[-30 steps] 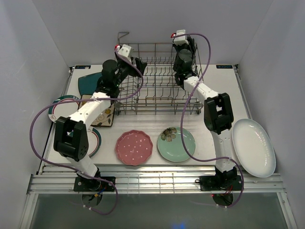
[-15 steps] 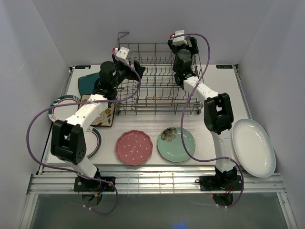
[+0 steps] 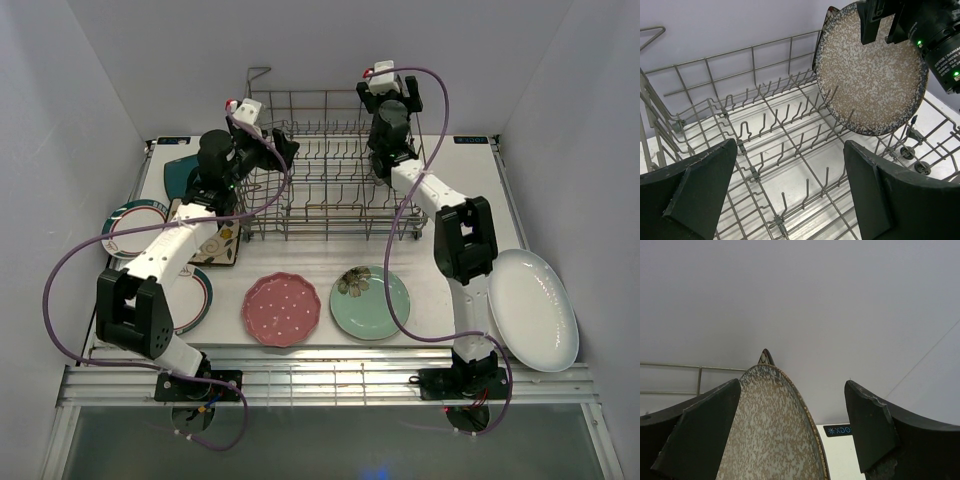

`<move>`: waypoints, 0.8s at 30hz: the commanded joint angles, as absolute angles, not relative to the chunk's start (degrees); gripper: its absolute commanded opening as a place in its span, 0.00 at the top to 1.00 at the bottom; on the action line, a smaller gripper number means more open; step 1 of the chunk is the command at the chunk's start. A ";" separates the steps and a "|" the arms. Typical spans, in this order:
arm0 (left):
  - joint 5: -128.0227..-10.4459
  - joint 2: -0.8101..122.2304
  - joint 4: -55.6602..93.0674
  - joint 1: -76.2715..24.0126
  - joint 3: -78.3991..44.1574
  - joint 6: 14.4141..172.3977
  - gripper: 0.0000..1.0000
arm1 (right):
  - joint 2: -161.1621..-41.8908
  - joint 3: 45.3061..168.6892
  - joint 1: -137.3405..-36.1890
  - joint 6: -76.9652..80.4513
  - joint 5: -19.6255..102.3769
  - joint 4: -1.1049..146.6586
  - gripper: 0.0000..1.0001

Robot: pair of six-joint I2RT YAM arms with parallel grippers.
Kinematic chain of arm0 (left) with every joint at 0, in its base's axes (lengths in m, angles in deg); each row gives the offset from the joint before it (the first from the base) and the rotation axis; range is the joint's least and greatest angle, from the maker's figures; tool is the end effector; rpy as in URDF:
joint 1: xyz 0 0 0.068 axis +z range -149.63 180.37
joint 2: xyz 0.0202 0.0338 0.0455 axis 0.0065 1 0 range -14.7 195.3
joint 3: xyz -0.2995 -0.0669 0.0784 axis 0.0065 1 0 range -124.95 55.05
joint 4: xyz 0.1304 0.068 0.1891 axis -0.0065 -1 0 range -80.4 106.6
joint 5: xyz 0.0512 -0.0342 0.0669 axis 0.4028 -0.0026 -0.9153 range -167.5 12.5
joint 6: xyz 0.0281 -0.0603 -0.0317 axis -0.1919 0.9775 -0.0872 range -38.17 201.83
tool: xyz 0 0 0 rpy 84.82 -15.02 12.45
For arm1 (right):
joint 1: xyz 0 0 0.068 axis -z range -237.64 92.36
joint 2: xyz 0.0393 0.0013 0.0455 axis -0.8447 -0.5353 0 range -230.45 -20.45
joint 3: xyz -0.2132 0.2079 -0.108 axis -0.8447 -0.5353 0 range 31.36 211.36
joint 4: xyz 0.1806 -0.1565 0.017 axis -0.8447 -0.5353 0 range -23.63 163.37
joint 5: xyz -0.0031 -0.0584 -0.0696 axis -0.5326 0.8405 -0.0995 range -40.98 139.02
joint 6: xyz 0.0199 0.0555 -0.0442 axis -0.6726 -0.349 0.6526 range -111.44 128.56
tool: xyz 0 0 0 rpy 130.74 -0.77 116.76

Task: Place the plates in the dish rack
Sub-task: Insert the plate into the dish rack.

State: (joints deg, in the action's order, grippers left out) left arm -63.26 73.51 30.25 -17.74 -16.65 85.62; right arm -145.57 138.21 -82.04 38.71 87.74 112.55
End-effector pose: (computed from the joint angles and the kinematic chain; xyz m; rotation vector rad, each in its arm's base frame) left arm 0.3500 -0.1304 0.4104 0.3953 1.5935 -0.4945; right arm 0.5086 0.1884 0.3975 -0.0055 1.3046 -0.4923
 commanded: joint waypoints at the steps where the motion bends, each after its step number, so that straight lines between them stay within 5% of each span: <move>1: -61.85 69.51 28.38 -17.30 -16.41 87.62 0.02 | -143.41 136.04 -79.61 36.07 89.18 109.14 0.10; 24: -63.96 68.63 21.17 -16.33 -17.73 90.44 0.02 | -134.36 132.08 -81.19 30.45 89.80 106.43 0.10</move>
State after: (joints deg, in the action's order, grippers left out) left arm -63.10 71.72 21.77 -16.84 -16.89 89.88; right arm -138.96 132.00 -81.23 33.46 88.28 106.96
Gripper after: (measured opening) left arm 0.976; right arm 0.898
